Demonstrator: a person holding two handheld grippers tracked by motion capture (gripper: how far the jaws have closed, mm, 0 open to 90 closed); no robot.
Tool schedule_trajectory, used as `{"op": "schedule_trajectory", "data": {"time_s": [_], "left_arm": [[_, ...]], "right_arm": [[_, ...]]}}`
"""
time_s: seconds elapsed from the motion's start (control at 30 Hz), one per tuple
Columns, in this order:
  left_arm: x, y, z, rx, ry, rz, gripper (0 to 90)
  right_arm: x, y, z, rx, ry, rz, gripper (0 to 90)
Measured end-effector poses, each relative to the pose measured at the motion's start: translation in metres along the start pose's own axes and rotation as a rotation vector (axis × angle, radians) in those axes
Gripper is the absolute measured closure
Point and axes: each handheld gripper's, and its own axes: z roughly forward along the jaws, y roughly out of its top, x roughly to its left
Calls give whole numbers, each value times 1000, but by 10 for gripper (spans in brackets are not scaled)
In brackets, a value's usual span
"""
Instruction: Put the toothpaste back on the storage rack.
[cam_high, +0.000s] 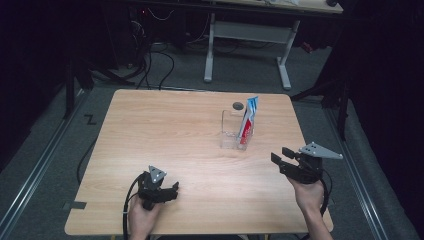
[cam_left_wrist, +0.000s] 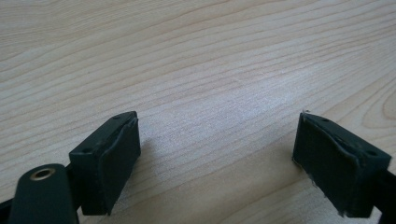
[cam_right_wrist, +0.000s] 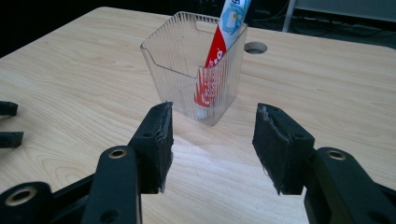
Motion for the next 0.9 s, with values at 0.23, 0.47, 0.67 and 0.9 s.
{"op": "schedule_trajectory", "data": {"time_s": [0.23, 0.47, 0.67, 0.9], "left_arm": [[0, 0, 0, 0, 0, 0, 151], [0, 0, 0, 0, 0, 0, 151], [0, 0, 0, 0, 0, 0, 151], [0, 0, 0, 0, 0, 0, 151]], "right_arm": [[-2, -11, 1, 8, -9, 15, 475], [-5, -20, 4, 12, -17, 38, 473], [-5, -29, 6, 13, -19, 48, 470], [-5, -40, 13, 38, -19, 54, 465]]}}
